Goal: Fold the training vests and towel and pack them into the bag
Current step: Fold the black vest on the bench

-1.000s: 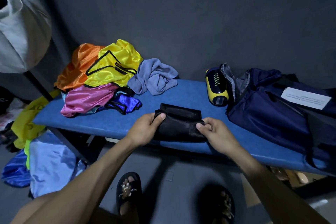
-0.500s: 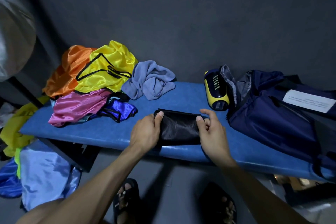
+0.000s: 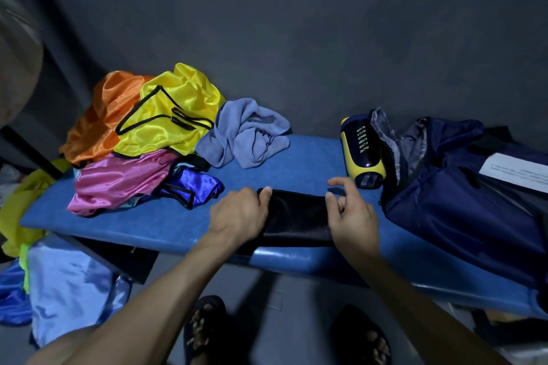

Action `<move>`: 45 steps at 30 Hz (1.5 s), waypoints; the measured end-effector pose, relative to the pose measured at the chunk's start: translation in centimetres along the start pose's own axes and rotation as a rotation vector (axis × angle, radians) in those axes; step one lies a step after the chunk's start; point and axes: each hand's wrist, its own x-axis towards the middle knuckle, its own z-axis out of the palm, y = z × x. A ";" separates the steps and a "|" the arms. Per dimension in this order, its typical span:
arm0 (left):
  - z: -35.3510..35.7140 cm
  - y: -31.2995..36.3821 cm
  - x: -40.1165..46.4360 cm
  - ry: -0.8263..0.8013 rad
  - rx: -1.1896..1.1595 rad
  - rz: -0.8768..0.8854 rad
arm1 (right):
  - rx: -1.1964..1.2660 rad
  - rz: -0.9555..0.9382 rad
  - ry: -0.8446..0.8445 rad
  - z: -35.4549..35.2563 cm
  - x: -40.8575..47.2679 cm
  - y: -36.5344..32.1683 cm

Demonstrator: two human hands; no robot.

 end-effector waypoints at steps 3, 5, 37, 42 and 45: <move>-0.6 0.1 0.3 0.036 0.220 0.013 | -0.057 -0.007 -0.022 0.3 0.5 0.1; -0.8 0.2 0.5 0.086 0.285 0.053 | -0.108 0.001 -0.050 0.3 0.8 0.1; -0.9 0.3 -0.3 0.035 0.042 0.327 | -0.398 -0.174 -0.356 -0.5 0.6 -0.7; -1.0 0.3 0.0 0.017 0.009 0.287 | -0.388 -0.129 -0.405 -0.7 0.9 -1.3; -1.4 0.0 0.3 -0.041 0.016 0.294 | -0.408 -0.072 -0.421 -0.6 1.0 -2.3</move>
